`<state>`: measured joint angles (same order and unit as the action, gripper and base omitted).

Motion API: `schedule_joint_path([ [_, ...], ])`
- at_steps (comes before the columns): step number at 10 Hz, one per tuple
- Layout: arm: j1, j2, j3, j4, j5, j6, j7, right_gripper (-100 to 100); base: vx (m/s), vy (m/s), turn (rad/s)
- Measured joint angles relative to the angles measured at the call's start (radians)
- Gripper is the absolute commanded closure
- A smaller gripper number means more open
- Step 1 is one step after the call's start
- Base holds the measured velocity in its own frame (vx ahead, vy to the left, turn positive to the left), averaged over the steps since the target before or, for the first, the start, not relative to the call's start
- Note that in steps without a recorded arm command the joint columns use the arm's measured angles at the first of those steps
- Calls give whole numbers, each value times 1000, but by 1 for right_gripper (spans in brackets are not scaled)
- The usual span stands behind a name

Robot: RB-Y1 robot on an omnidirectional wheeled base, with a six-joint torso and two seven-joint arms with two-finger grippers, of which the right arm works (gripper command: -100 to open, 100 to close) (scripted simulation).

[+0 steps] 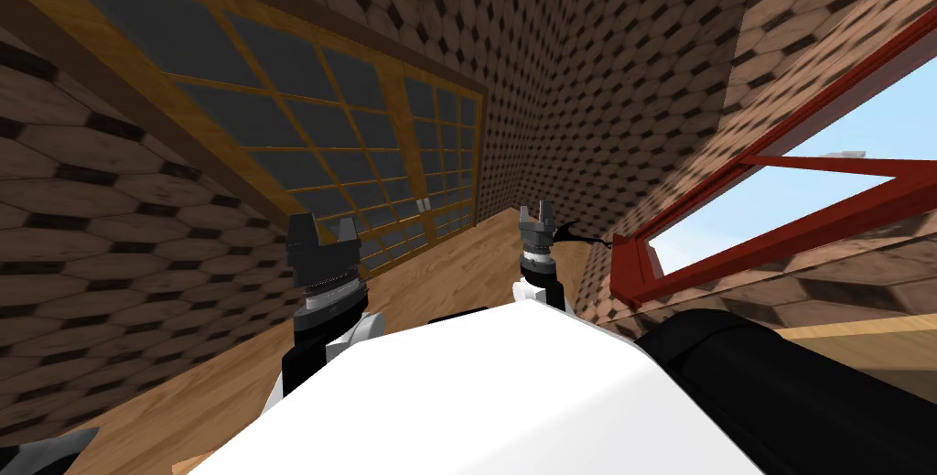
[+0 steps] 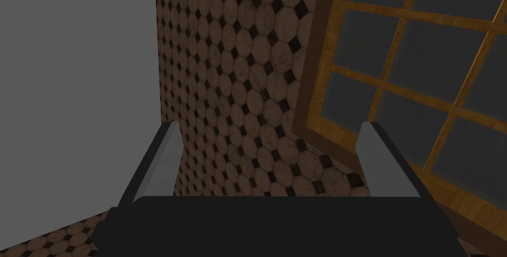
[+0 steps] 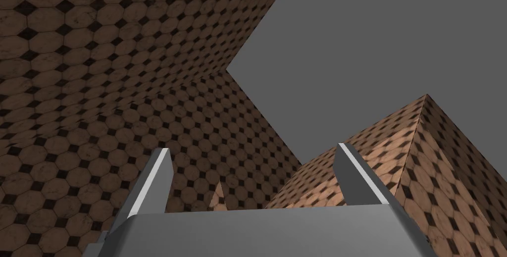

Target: Pull the door open

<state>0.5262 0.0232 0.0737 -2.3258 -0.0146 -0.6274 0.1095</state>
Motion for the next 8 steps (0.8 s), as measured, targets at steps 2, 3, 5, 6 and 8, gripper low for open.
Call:
schedule_joint_path([
  [2,-6,-15,-8,36,5,-10,21,-100,100,21,58],
  [3,-21,-20,-13,63,9,-12,35,-100,130,22,57],
  [5,-33,-31,-15,108,21,-18,70,-100,115,30,46],
  [6,-42,-36,-20,132,24,-23,82,-100,79,40,39],
  [8,-56,-49,-29,180,32,-33,111,-100,114,61,72],
])
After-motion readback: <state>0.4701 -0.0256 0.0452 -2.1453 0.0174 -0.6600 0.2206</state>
